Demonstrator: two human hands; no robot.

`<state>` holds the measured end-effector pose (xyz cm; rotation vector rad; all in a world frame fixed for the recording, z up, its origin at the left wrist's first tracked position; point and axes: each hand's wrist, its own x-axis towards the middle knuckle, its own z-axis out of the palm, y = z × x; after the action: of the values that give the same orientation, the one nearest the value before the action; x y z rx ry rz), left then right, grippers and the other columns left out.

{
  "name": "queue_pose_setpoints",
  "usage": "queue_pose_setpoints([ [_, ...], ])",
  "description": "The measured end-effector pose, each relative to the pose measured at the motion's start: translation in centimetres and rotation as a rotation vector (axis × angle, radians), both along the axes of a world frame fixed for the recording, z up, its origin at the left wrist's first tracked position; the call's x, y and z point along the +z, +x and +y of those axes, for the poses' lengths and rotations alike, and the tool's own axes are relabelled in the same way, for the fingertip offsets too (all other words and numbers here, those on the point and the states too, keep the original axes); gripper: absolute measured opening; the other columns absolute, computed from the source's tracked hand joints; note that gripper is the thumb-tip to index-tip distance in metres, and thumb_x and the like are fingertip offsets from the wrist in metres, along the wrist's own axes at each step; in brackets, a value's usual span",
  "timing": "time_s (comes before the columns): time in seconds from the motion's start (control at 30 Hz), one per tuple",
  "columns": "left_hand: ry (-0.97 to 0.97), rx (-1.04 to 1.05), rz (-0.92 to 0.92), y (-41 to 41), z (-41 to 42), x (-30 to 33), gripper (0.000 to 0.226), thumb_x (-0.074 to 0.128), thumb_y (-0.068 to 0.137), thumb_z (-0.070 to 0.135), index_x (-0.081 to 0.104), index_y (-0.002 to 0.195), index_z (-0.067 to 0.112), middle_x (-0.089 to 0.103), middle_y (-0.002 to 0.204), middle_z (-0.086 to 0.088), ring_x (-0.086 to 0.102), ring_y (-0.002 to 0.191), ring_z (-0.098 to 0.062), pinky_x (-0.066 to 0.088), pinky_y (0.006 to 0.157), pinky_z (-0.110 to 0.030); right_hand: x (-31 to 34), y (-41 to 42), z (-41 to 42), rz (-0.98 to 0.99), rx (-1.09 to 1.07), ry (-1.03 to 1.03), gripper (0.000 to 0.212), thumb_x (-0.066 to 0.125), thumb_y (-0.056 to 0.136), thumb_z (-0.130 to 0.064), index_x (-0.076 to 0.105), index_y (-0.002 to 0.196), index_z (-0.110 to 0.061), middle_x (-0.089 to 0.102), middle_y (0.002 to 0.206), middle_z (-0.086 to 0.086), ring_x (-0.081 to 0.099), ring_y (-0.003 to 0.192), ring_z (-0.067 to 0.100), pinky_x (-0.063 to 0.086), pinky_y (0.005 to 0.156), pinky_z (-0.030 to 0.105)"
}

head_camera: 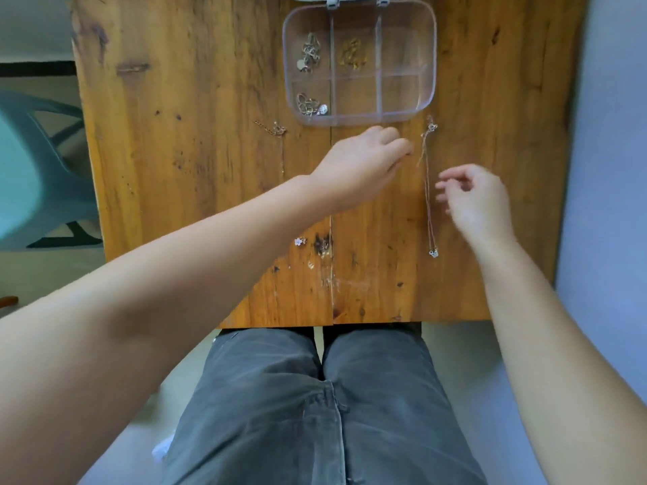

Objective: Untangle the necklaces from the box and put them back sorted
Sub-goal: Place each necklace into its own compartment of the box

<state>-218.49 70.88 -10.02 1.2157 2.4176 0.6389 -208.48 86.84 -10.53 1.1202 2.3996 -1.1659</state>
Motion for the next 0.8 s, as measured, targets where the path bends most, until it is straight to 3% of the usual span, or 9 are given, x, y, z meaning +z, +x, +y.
queue_pose_setpoints([
  [0.07,-0.195,-0.095,0.029,0.6,2.5,-1.8,0.047,0.044,0.092,0.004,0.034,0.138,0.011,0.042,0.137,-0.015,0.043,0.121,-0.031,0.050,0.078,-0.043,-0.9,2.8,0.1,-0.061,0.049,0.034,0.022,0.046,0.095,-0.011,0.062,0.109,-0.015,0.068,0.110,0.007,0.063,0.091,0.016,0.048,0.077,0.022],
  [0.13,-0.298,-0.108,0.101,0.6,4.3,-3.2,0.057,0.050,0.089,0.000,0.029,0.141,0.010,0.032,0.145,-0.016,0.037,0.125,-0.033,0.049,0.081,-0.041,-1.3,4.1,-0.2,-0.046,0.062,0.058,0.024,0.047,0.095,-0.014,0.061,0.114,-0.015,0.066,0.113,0.006,0.058,0.090,0.010,0.040,0.069,0.009],
  [0.2,-0.302,-0.061,0.122,0.1,5.4,-3.6,0.048,0.053,0.087,-0.001,0.040,0.133,0.006,0.037,0.139,-0.018,0.042,0.119,-0.036,0.050,0.077,-0.043,-1.5,4.2,-0.5,-0.013,0.051,0.068,0.023,0.047,0.096,-0.016,0.061,0.115,-0.016,0.063,0.116,0.005,0.056,0.090,0.009,0.037,0.066,0.006],
  [0.33,-0.293,-0.057,0.169,-0.8,6.0,-3.7,0.026,0.049,0.090,-0.001,0.051,0.116,0.000,0.047,0.124,-0.019,0.049,0.106,-0.036,0.046,0.067,-0.042,-1.5,2.8,-0.8,0.049,0.027,0.095,0.023,0.048,0.096,-0.017,0.061,0.115,-0.015,0.060,0.119,0.006,0.054,0.093,0.010,0.039,0.075,0.011],
  [0.4,-0.313,-0.046,0.152,-0.7,5.8,-3.5,0.022,0.046,0.093,0.002,0.051,0.114,-0.001,0.049,0.119,-0.020,0.050,0.105,-0.036,0.046,0.069,-0.042,-1.5,1.9,-0.7,0.077,0.036,0.118,0.023,0.049,0.096,-0.017,0.061,0.115,-0.015,0.059,0.120,0.007,0.056,0.095,0.012,0.036,0.071,0.006],
  [0.47,-0.292,-0.021,0.099,-0.3,5.4,-3.3,0.020,0.042,0.095,0.009,0.052,0.110,-0.001,0.051,0.116,-0.020,0.051,0.103,-0.034,0.047,0.074,-0.043,-1.7,1.2,-0.7,0.100,0.081,0.136,0.025,0.051,0.095,-0.018,0.060,0.118,-0.014,0.055,0.124,0.008,0.057,0.105,0.018,0.039,0.078,0.011],
  [0.57,-0.073,0.102,-0.080,0.5,4.6,-2.1,0.017,0.049,0.091,0.014,0.056,0.097,0.000,0.055,0.104,-0.017,0.055,0.088,-0.029,0.049,0.072,-0.038,-1.9,0.6,-1.0,0.145,0.242,0.119,0.034,0.057,0.091,-0.021,0.056,0.124,-0.010,0.050,0.129,0.009,0.048,0.118,0.024,0.038,0.092,0.022],
  [0.67,0.220,0.435,-0.275,1.1,4.0,0.0,0.006,0.055,0.085,0.009,0.057,0.083,0.003,0.060,0.089,-0.013,0.057,0.075,-0.022,0.049,0.072,-0.033,-2.2,0.4,-1.6,0.167,0.315,0.070,0.023,0.058,0.091,-0.022,0.062,0.107,-0.006,0.054,0.123,0.008,0.049,0.113,0.024,0.040,0.091,0.026],
  [0.8,0.608,0.942,-0.849,-0.1,2.6,2.1,0.016,0.046,0.088,0.003,0.051,0.074,0.010,0.069,0.078,-0.011,0.068,0.070,-0.020,0.057,0.072,-0.037,-1.3,1.1,-1.1,0.215,0.133,-0.135,0.017,0.056,0.093,-0.025,0.063,0.106,-0.017,0.059,0.113,-0.003,0.057,0.097,0.006,0.037,0.076,-0.003],
])
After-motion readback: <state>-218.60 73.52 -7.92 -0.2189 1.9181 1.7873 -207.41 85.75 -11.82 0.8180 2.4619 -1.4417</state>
